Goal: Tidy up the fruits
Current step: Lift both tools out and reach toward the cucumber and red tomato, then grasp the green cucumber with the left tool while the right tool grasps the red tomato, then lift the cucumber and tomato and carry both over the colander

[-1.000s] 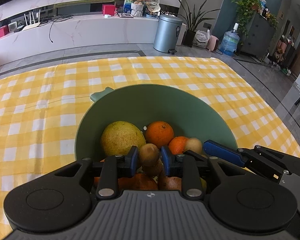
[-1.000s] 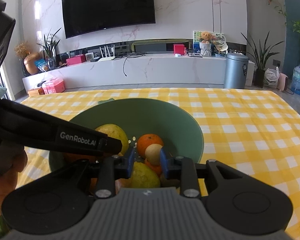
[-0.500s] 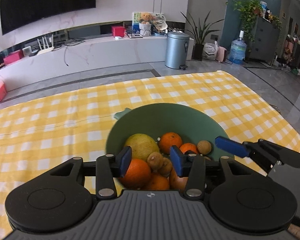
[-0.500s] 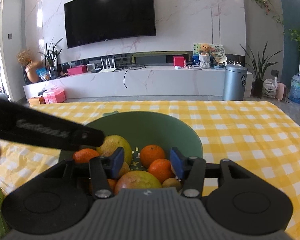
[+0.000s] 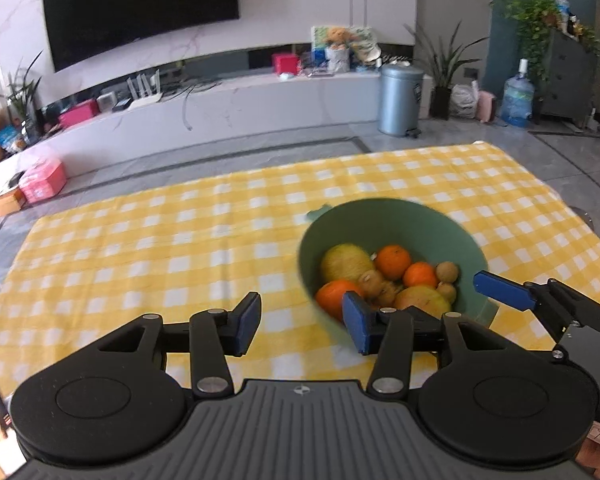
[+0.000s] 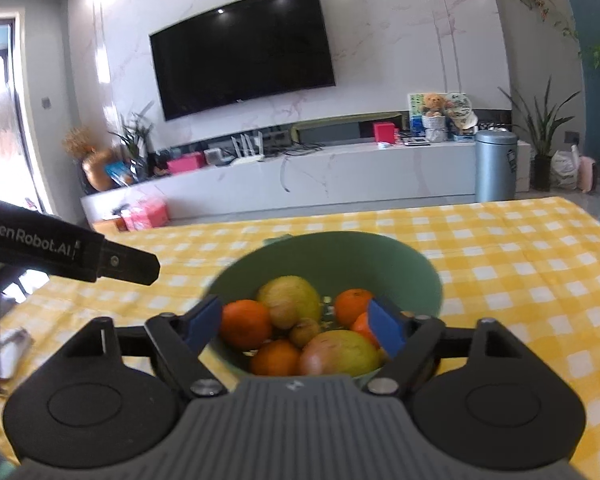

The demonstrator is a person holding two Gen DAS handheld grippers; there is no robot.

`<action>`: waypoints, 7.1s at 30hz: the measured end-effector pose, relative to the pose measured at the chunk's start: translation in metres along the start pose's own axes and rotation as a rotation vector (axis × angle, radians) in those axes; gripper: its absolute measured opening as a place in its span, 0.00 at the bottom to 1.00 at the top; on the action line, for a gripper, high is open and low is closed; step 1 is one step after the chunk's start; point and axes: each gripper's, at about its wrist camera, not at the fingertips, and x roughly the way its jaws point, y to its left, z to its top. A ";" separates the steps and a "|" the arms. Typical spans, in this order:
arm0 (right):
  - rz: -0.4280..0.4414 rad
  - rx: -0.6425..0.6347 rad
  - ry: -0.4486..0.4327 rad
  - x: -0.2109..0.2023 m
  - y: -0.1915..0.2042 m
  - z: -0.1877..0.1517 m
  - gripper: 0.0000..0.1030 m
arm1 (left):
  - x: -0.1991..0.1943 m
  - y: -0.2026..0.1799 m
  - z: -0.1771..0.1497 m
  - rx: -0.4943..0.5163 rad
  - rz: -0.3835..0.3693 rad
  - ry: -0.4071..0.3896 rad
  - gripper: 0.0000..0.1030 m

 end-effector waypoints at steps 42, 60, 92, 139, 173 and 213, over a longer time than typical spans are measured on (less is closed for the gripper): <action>0.330 -0.166 0.308 0.041 0.084 -0.051 0.33 | 0.070 0.126 -0.090 -0.681 0.057 0.617 0.53; 0.412 -0.264 0.396 0.050 0.104 -0.066 0.33 | 0.075 0.071 -0.072 0.120 -0.040 0.596 0.51; 0.373 -0.364 0.336 0.053 0.120 -0.070 0.23 | 0.078 0.088 -0.075 -0.032 0.010 0.581 0.56; 0.242 -0.261 0.276 0.035 0.085 -0.051 0.22 | 0.025 0.055 -0.078 -0.125 0.088 0.164 0.42; -0.020 -0.138 -0.014 -0.010 -0.012 0.041 0.22 | 0.031 0.002 0.034 -0.259 -0.321 -0.052 0.41; -0.059 -0.097 0.123 0.061 -0.046 0.022 0.23 | 0.099 -0.021 0.033 -0.124 -0.267 0.004 0.63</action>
